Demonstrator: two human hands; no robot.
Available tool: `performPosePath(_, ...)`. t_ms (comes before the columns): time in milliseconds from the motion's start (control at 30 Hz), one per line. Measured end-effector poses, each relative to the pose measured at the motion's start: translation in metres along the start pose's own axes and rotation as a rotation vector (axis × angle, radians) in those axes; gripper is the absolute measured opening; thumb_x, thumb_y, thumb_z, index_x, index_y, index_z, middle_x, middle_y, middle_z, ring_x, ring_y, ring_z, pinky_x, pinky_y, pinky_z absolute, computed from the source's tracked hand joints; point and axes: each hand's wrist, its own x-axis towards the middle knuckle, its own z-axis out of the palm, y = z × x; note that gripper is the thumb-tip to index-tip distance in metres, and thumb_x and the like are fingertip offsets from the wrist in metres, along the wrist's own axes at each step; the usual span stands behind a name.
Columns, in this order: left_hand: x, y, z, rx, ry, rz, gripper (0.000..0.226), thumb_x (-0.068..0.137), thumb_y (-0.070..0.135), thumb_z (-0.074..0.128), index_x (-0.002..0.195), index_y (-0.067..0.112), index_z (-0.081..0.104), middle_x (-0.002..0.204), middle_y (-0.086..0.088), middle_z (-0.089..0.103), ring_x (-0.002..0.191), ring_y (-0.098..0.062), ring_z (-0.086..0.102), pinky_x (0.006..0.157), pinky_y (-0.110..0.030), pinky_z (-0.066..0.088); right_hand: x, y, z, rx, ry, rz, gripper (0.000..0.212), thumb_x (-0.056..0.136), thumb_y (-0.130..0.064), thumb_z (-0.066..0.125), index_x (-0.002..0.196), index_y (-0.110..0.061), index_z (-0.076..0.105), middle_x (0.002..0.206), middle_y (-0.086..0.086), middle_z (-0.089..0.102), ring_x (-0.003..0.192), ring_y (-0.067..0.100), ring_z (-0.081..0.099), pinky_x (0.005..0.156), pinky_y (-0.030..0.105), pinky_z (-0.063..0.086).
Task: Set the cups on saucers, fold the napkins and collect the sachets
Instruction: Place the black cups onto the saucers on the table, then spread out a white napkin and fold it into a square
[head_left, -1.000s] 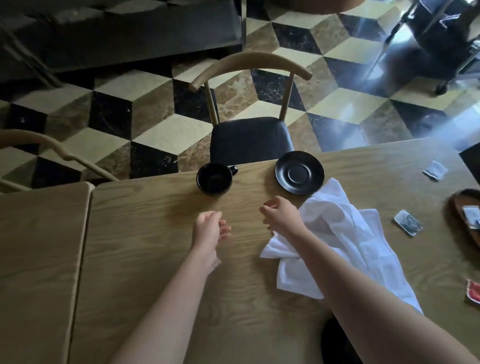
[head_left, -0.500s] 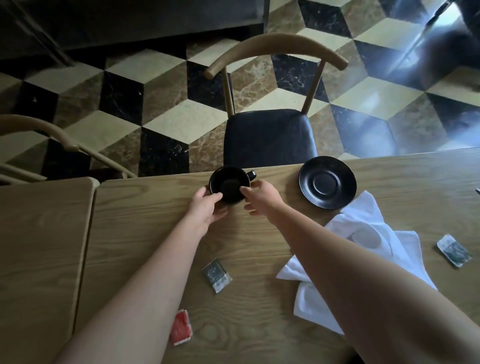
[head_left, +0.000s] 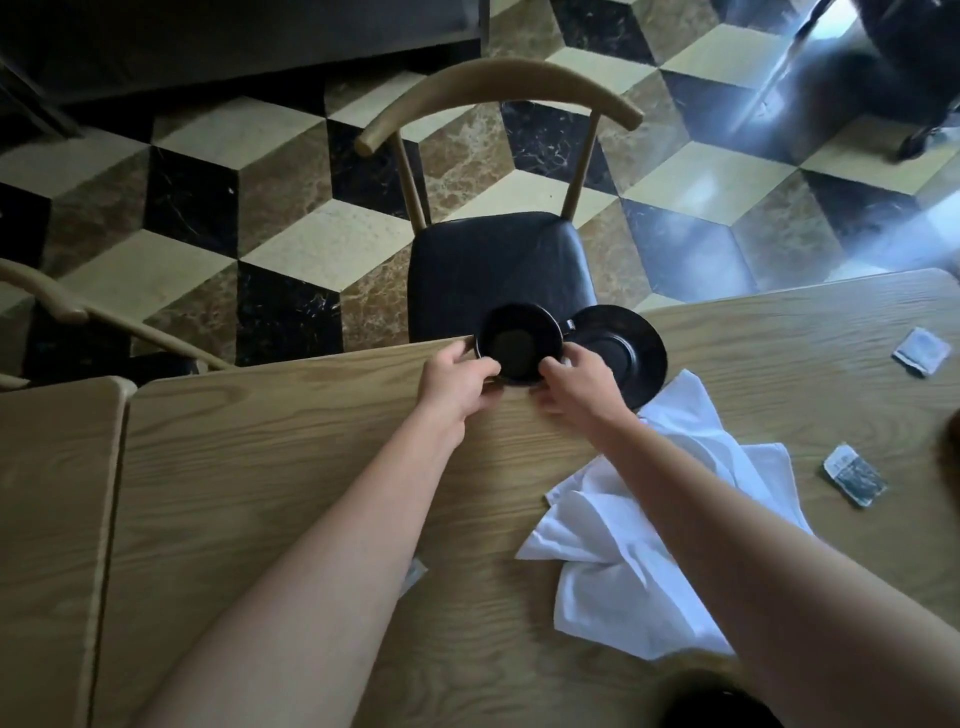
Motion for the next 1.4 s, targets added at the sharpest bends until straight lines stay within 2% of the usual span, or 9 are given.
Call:
performPosePath(67, -0.002, -0.001, 0.029, 0.022, -0.062, 0.002, 0.051, 0.081, -0.007, 0.062, 0.123, 0.022, 0.059, 0.097, -0.003, 0.067, 0.085, -0.02, 0.067, 0.067, -0.035, 0.063, 0.003, 0.005, -0.031, 0.027, 0.018, 0.03, 0.021, 0.088, -0.011, 0.05, 0.102, -0.005, 0.065, 0.088, 0.018, 0.069, 0.075, 0.029, 0.074, 0.072, 0.044, 0.064)
performPosePath(200, -0.002, -0.006, 0.077, 0.081, -0.146, -0.012, 0.044, 0.08, -0.009, 0.06, 0.112, 0.021, 0.062, 0.111, -0.01, 0.067, 0.097, -0.028, 0.068, 0.079, -0.042, 0.062, 0.005, 0.014, -0.08, 0.082, 0.024, 0.101, 0.023, 0.091, -0.001, 0.047, 0.106, 0.001, 0.064, 0.091, 0.019, 0.067, 0.084, 0.037, 0.073, 0.072, 0.04, 0.061)
performPosePath(300, -0.002, -0.01, 0.103, 0.151, -0.163, -0.016, 0.047, 0.082, -0.008, 0.061, 0.125, 0.011, 0.063, 0.12, -0.011, 0.065, 0.104, -0.031, 0.067, 0.082, -0.045, 0.061, 0.005, 0.021, -0.103, 0.095, 0.013, 0.133, 0.018, 0.093, 0.0, 0.046, 0.102, -0.006, 0.061, 0.087, 0.018, 0.062, 0.073, 0.029, 0.07, 0.061, 0.029, 0.054)
performPosePath(400, -0.002, -0.013, 0.116, 0.182, -0.182, -0.024, 0.055, 0.084, -0.006, 0.064, 0.135, 0.011, 0.057, 0.123, -0.011, 0.062, 0.107, -0.031, 0.065, 0.081, -0.042, 0.061, 0.007, 0.027, -0.114, 0.134, 0.021, 0.152, 0.016, 0.093, 0.001, 0.046, 0.097, -0.007, 0.059, 0.087, 0.019, 0.06, 0.072, 0.027, 0.065, 0.065, 0.031, 0.051)
performPosePath(567, 0.001, -0.016, 0.122, 0.175, -0.2, -0.049, 0.055, 0.084, -0.007, 0.065, 0.135, 0.01, 0.057, 0.119, -0.012, 0.063, 0.109, -0.03, 0.065, 0.084, -0.042, 0.06, 0.013, 0.035, -0.117, 0.158, 0.028, 0.161, 0.018, 0.094, 0.0, 0.045, 0.089, -0.011, 0.059, 0.088, 0.02, 0.064, 0.07, 0.025, 0.067, 0.066, 0.033, 0.053)
performPosePath(733, 0.006, -0.014, 0.118, 0.172, -0.189, -0.053, 0.05, 0.084, -0.008, 0.065, 0.131, 0.01, 0.059, 0.119, -0.01, 0.064, 0.107, -0.027, 0.064, 0.086, -0.044, 0.06, 0.018, 0.034, -0.112, 0.165, 0.012, 0.172, 0.016, 0.094, -0.004, 0.047, 0.101, -0.011, 0.06, 0.089, 0.016, 0.067, 0.069, 0.022, 0.069, 0.05, 0.021, 0.052)
performPosePath(900, 0.011, -0.016, 0.116, 0.182, -0.166, -0.072, 0.057, 0.085, -0.008, 0.065, 0.138, 0.008, 0.053, 0.127, -0.012, 0.061, 0.111, -0.029, 0.063, 0.087, -0.046, 0.059, 0.021, 0.035, -0.108, 0.188, 0.006, 0.187, 0.019, 0.094, -0.005, 0.049, 0.105, -0.011, 0.062, 0.095, 0.018, 0.069, 0.077, 0.027, 0.07, 0.062, 0.028, 0.055)
performPosePath(1100, 0.012, -0.02, 0.116, 0.157, -0.151, -0.072, 0.056, 0.085, -0.009, 0.066, 0.137, 0.007, 0.054, 0.127, -0.013, 0.061, 0.112, -0.03, 0.063, 0.088, -0.047, 0.059, 0.023, 0.038, -0.109, 0.177, -0.018, 0.187, 0.024, 0.095, -0.011, 0.051, 0.116, -0.01, 0.063, 0.1, 0.018, 0.071, 0.08, 0.026, 0.072, 0.066, 0.03, 0.057)
performPosePath(1400, 0.005, -0.026, 0.11, 0.141, -0.129, -0.052, 0.047, 0.085, 0.007, 0.074, 0.129, 0.007, 0.057, 0.123, -0.015, 0.064, 0.105, -0.029, 0.068, 0.081, -0.043, 0.062, 0.015, 0.038, -0.109, 0.158, -0.027, 0.176, 0.027, 0.099, -0.022, 0.054, 0.122, -0.012, 0.063, 0.107, 0.017, 0.073, 0.09, 0.027, 0.073, 0.07, 0.031, 0.057)
